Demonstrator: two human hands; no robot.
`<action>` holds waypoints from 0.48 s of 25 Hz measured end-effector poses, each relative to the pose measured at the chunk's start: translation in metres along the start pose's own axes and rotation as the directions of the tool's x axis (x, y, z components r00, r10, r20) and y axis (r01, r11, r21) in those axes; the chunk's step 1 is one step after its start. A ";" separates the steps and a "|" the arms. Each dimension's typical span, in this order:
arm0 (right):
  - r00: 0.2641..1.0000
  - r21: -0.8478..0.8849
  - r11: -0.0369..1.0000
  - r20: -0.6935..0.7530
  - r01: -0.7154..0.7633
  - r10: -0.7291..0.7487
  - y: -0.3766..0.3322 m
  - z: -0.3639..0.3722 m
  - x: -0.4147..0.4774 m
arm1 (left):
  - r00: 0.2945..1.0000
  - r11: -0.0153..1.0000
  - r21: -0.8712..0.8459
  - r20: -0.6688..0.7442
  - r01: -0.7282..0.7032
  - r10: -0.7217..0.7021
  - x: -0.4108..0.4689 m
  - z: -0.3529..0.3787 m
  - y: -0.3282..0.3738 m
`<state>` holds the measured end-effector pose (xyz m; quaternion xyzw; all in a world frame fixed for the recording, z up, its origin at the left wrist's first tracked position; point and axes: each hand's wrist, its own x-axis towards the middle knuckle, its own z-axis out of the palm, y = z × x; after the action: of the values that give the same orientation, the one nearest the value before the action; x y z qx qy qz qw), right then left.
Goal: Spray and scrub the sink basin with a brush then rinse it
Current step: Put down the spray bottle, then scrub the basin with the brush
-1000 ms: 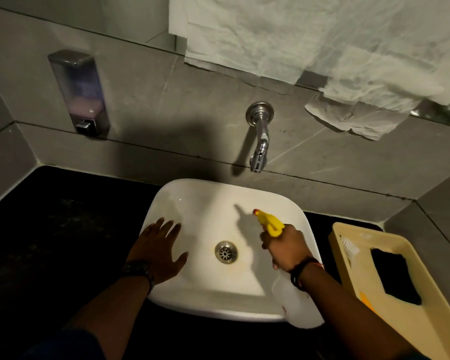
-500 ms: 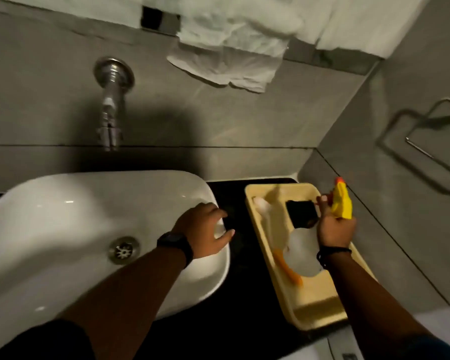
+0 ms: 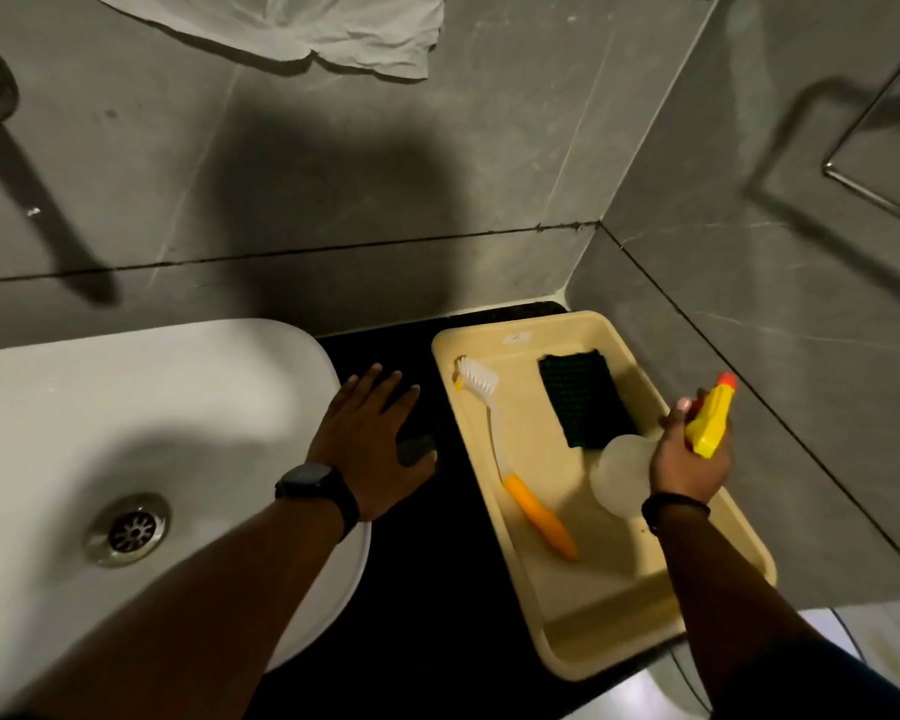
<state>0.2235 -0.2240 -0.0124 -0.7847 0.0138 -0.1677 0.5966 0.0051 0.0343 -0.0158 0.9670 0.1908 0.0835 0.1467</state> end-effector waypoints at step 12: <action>0.673 -0.571 0.654 0.729 0.496 0.126 0.022 0.002 -0.118 | 1.000 1.000 0.027 0.005 -0.009 0.009 -0.001 -0.005 0.005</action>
<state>0.1171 -0.2022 -0.0628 -0.9508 -0.2415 0.1053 0.1631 0.0048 0.0308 -0.0098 0.9699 0.1873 0.0794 0.1337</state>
